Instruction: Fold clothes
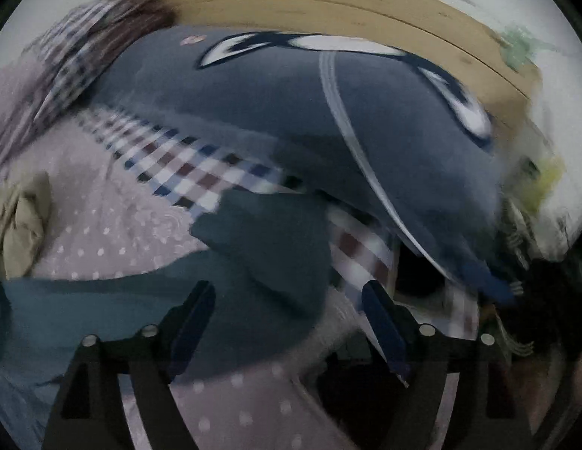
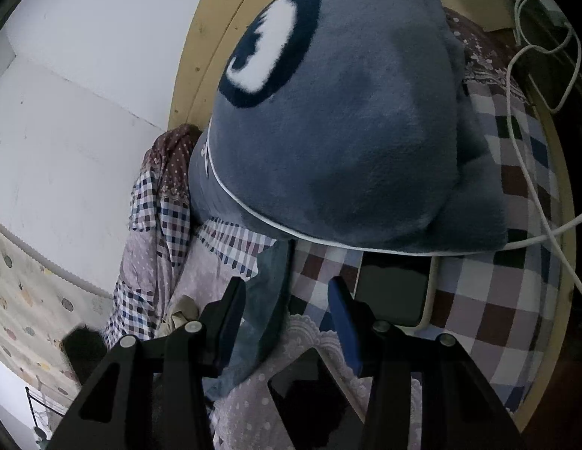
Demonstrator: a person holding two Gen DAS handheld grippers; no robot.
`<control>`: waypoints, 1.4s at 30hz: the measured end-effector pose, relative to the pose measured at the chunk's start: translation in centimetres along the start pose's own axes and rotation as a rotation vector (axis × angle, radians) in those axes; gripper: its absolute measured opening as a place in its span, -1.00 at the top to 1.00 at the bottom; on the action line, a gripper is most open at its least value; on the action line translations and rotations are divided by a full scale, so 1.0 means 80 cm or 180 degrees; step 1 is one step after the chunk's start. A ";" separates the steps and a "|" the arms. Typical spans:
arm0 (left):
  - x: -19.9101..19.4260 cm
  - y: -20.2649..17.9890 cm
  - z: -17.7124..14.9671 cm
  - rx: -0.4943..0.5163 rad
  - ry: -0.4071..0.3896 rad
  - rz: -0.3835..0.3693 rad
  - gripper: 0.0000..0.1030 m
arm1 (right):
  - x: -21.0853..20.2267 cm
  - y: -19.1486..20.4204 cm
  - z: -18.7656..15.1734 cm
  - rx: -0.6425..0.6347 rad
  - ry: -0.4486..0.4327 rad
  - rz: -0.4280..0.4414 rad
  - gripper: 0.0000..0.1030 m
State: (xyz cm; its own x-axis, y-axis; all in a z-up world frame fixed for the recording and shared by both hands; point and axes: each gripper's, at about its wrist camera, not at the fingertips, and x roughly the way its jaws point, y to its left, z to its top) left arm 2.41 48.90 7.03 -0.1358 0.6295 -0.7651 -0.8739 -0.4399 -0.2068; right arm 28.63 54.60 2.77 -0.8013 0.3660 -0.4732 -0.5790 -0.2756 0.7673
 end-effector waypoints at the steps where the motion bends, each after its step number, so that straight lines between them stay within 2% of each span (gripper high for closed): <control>1: 0.013 0.009 0.006 -0.0170 0.0052 0.0028 -0.63 | 0.000 -0.002 0.001 0.0007 0.0000 0.0003 0.03; 4: 0.045 0.038 0.016 -0.0684 0.0166 -0.0011 -0.62 | -0.001 -0.004 0.005 0.0009 -0.0007 0.0011 0.03; 6: 0.057 0.052 0.021 -0.0954 0.0152 -0.0101 -0.62 | -0.001 -0.005 0.005 0.0012 -0.0008 0.0019 0.03; 7: 0.062 0.058 0.025 -0.1071 0.0116 -0.0141 -0.56 | -0.001 -0.006 0.006 0.0013 -0.0006 0.0023 0.03; 9: 0.068 0.064 0.031 -0.1223 0.0063 -0.0199 -0.15 | 0.000 -0.007 0.006 0.0013 0.0005 0.0034 0.03; 10: 0.070 0.067 0.033 -0.1305 0.0056 -0.0224 0.33 | 0.000 -0.007 0.006 0.0005 0.0010 0.0039 0.03; 11: 0.073 0.071 0.035 -0.1414 0.0069 -0.0249 0.89 | 0.000 -0.007 0.006 -0.0003 0.0015 0.0041 0.03; 12: 0.071 0.074 0.038 -0.1501 0.0051 -0.0273 0.94 | 0.000 -0.007 0.006 -0.0011 0.0021 0.0044 0.03; 14: 0.056 0.076 0.045 -0.1579 -0.0082 -0.0317 0.94 | 0.002 -0.006 0.006 -0.0031 0.0037 0.0053 0.03; 16: 0.025 0.074 0.054 -0.1527 -0.0305 -0.0344 0.94 | 0.004 -0.003 0.004 -0.0054 0.0064 0.0080 0.03; 21: -0.087 0.086 0.092 -0.1429 -0.0827 -0.0368 0.94 | 0.020 0.014 -0.009 -0.0192 0.0280 0.0263 0.03; 26: -0.221 0.115 0.123 -0.1255 -0.1276 -0.0113 0.94 | 0.053 0.065 -0.046 -0.0568 0.0682 0.0547 0.03; 29: -0.297 0.137 0.127 -0.1170 -0.1438 0.0174 0.94 | 0.073 0.103 -0.078 -0.0839 0.0892 0.0727 0.03; 36: -0.442 0.224 0.087 -0.1271 -0.1767 0.0736 0.94 | 0.125 0.183 -0.176 -0.1460 0.1410 0.0929 0.03; 42: -0.519 0.309 0.001 -0.1596 -0.1803 0.1038 0.94 | 0.177 0.237 -0.265 -0.2137 0.1769 0.0910 0.03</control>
State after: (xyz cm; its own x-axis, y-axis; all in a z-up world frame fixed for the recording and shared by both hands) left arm -13.64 11.96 33.71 -0.6789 0.5893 -0.4379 -0.4558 -0.8059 -0.3778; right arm 3.11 35.70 1.45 -0.7840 -0.2278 -0.5775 -0.1742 -0.8121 0.5569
